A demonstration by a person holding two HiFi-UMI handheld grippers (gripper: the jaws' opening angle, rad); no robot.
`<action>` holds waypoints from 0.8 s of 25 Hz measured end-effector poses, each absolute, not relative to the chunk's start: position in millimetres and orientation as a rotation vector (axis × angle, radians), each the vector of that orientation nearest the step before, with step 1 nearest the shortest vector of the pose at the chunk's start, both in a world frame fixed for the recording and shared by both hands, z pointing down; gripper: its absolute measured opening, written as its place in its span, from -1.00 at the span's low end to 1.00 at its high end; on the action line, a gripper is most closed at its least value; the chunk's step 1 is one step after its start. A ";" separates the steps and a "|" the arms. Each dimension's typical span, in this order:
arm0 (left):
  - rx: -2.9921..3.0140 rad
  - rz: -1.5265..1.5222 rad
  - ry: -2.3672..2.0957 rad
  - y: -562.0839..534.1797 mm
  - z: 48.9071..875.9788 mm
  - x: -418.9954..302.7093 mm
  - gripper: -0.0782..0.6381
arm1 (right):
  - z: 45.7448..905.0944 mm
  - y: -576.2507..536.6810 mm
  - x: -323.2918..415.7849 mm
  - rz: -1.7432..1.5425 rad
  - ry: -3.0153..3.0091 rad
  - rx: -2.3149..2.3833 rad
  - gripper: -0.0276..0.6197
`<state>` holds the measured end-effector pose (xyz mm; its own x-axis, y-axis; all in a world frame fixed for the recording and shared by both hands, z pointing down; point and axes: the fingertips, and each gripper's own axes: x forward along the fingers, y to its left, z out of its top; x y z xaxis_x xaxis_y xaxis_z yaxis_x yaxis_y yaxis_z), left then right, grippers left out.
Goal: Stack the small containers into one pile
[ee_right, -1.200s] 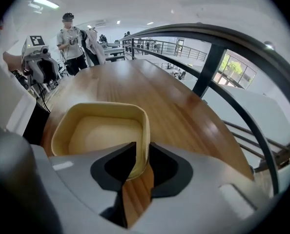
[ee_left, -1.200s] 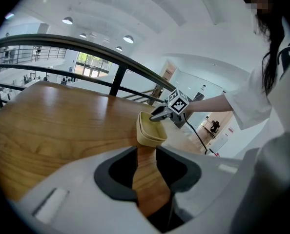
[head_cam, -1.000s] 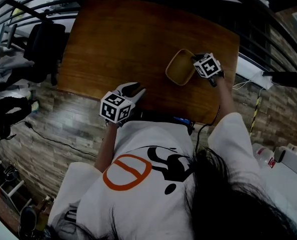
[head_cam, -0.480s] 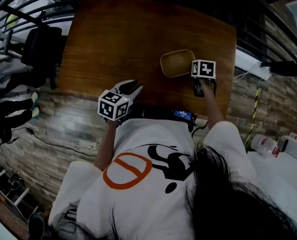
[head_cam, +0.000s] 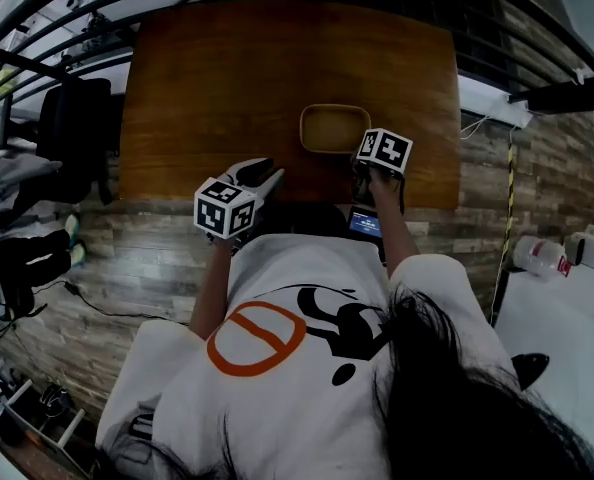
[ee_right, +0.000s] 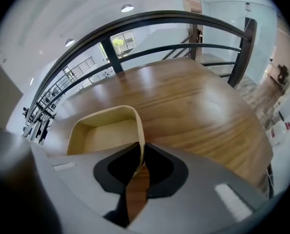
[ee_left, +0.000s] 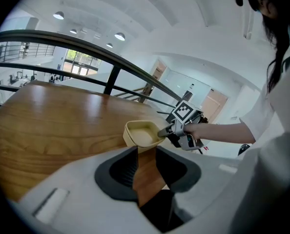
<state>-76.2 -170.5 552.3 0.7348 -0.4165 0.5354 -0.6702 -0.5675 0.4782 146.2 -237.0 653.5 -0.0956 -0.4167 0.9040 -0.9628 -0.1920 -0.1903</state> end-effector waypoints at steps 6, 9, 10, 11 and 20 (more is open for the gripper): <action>2.299 0.502 -0.739 -153.8 545.4 -76.0 -0.45 | 645.8 -222.0 129.8 1.377 -1.636 1.612 -0.27; 2.319 0.519 -0.701 -143.0 542.5 -81.1 -0.45 | 633.6 -211.0 129.8 1.398 -1.665 1.675 -0.34; 2.328 0.521 -0.690 -140.1 541.2 -82.1 -0.45 | 628.4 -206.9 130.5 1.396 -1.678 1.700 -0.39; 2.338 0.521 -0.678 -137.6 539.6 -83.0 -0.45 | 622.9 -202.5 130.3 1.394 -1.696 1.720 -0.41; 2.465 0.511 -0.564 -112.9 520.2 -71.0 -0.45 | 557.2 -147.9 98.9 1.294 -1.984 1.765 -0.57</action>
<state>-71.0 -112.9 520.2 0.8395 -0.2801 0.4657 -0.4911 -0.7579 0.4295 98.9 -147.9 557.2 -0.2750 -0.7139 0.6440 -0.8772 -0.0878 -0.4720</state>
